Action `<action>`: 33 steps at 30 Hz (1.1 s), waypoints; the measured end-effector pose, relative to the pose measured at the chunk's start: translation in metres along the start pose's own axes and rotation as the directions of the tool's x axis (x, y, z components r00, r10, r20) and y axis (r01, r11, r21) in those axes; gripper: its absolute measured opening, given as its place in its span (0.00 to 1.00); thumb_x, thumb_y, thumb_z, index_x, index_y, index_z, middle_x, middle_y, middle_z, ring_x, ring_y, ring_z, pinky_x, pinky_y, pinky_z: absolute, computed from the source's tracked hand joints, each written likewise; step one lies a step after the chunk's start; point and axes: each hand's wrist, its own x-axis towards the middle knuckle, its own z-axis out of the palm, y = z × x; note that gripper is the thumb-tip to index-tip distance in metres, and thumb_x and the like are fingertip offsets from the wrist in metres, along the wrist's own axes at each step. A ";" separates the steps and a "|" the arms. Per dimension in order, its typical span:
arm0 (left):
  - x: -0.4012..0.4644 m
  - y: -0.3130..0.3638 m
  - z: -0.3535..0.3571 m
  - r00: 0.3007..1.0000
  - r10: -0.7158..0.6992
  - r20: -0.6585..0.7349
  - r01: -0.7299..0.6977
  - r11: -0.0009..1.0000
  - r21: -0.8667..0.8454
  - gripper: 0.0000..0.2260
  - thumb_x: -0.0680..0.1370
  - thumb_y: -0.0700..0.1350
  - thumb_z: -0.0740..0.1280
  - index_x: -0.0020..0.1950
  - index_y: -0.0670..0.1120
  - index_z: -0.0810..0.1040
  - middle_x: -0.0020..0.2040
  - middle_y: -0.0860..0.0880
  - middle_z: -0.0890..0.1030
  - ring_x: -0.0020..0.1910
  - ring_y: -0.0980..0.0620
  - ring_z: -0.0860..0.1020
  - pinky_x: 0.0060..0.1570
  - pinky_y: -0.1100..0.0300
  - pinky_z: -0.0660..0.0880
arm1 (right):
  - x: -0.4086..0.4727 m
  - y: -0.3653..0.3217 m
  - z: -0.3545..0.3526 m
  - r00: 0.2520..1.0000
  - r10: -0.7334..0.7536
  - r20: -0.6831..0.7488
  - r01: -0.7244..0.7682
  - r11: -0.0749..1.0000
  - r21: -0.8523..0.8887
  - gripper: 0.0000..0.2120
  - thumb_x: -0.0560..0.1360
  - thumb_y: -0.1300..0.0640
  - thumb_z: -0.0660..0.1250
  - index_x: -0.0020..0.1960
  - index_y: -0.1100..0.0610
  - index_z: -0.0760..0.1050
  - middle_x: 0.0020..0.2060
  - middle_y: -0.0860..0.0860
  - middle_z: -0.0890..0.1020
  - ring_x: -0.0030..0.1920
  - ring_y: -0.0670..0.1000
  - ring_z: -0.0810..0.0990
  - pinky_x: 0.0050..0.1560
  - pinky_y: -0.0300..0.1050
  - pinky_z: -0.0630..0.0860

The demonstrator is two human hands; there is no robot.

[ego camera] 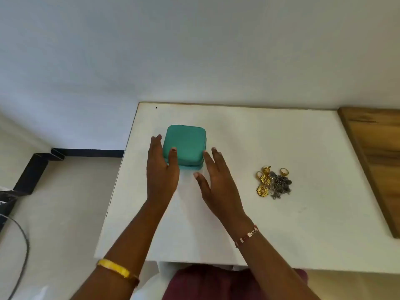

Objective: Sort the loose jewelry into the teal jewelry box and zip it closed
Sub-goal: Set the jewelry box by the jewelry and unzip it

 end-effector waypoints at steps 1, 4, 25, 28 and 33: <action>0.008 0.000 0.002 0.999 -0.031 0.019 0.031 0.999 -0.015 0.23 0.80 0.47 0.55 0.74 0.46 0.55 0.75 0.47 0.59 0.73 0.48 0.60 0.66 0.58 0.64 | 0.007 -0.001 0.003 0.999 -0.031 -0.022 0.032 0.999 0.007 0.30 0.76 0.42 0.48 0.75 0.50 0.48 0.76 0.50 0.49 0.75 0.50 0.47 0.69 0.40 0.50; 0.021 -0.003 0.011 0.994 -0.080 0.070 0.082 0.996 -0.034 0.24 0.80 0.48 0.56 0.74 0.44 0.55 0.72 0.45 0.64 0.69 0.46 0.66 0.63 0.58 0.68 | 0.020 0.001 0.010 0.995 -0.088 -0.053 0.090 0.995 0.037 0.26 0.79 0.50 0.56 0.74 0.51 0.53 0.75 0.54 0.54 0.75 0.54 0.53 0.69 0.42 0.54; -0.086 -0.014 0.013 0.987 -0.153 0.051 0.160 0.969 -0.188 0.25 0.76 0.49 0.65 0.72 0.51 0.62 0.66 0.55 0.71 0.61 0.59 0.71 0.51 0.81 0.67 | -0.004 0.027 -0.032 0.978 0.184 -0.095 -0.105 0.838 0.535 0.16 0.73 0.69 0.59 0.55 0.55 0.77 0.53 0.50 0.79 0.52 0.45 0.76 0.55 0.32 0.72; -0.101 -0.015 0.013 0.987 -0.142 0.072 0.153 0.969 -0.192 0.25 0.76 0.50 0.64 0.72 0.54 0.62 0.65 0.60 0.69 0.64 0.58 0.71 0.61 0.65 0.71 | 0.024 0.021 -0.039 0.980 0.131 0.153 -0.191 0.844 0.501 0.20 0.73 0.72 0.54 0.57 0.58 0.76 0.55 0.54 0.79 0.51 0.46 0.76 0.54 0.33 0.73; -0.110 -0.017 0.015 0.988 -0.146 0.057 0.154 0.971 -0.182 0.26 0.75 0.51 0.63 0.72 0.54 0.61 0.64 0.61 0.67 0.64 0.59 0.69 0.63 0.60 0.70 | 0.041 0.008 -0.048 0.908 0.036 0.418 -0.252 0.843 0.475 0.22 0.70 0.75 0.49 0.53 0.67 0.78 0.51 0.58 0.81 0.46 0.47 0.79 0.46 0.29 0.75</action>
